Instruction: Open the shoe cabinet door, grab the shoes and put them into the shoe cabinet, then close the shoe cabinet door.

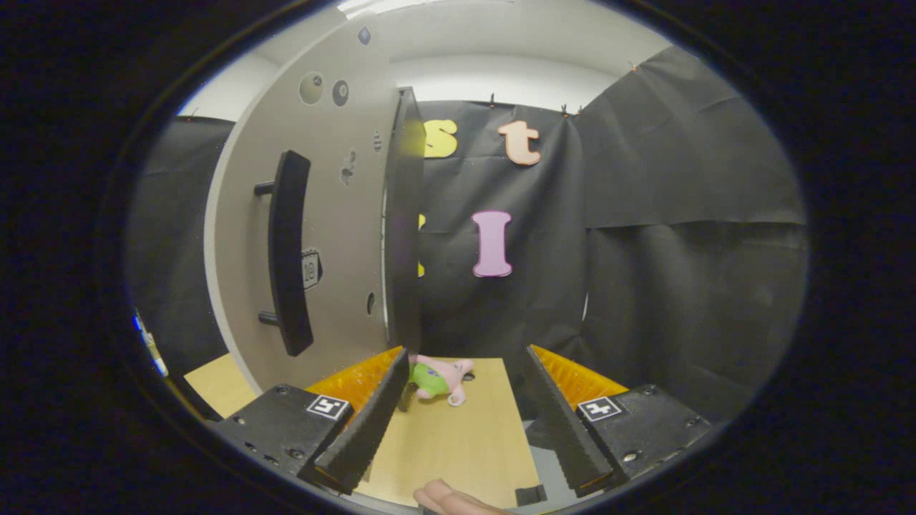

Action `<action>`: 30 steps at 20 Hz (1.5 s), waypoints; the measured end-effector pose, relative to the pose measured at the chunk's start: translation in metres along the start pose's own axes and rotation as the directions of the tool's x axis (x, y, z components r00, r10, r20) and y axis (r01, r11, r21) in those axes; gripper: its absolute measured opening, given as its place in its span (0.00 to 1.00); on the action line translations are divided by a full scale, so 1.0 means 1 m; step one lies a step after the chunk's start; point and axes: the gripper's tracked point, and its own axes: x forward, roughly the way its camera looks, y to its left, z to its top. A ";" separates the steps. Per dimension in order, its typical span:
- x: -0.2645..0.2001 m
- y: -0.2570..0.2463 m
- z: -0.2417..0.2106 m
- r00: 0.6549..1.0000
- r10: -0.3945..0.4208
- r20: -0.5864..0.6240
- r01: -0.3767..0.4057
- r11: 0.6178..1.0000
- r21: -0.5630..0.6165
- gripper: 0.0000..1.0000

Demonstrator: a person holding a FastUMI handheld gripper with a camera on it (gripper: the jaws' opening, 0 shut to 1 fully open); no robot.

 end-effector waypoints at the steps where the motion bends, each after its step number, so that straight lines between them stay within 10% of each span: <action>1: 0.000 0.008 -0.001 1.000 0.019 -0.005 -0.019 1.000 -0.007 1.00; 22: 0.007 0.134 -0.022 0.983 0.180 -0.040 -0.180 0.984 -0.005 0.93; 30: 0.030 0.175 -0.028 0.991 0.131 0.009 -0.130 0.989 -0.069 0.93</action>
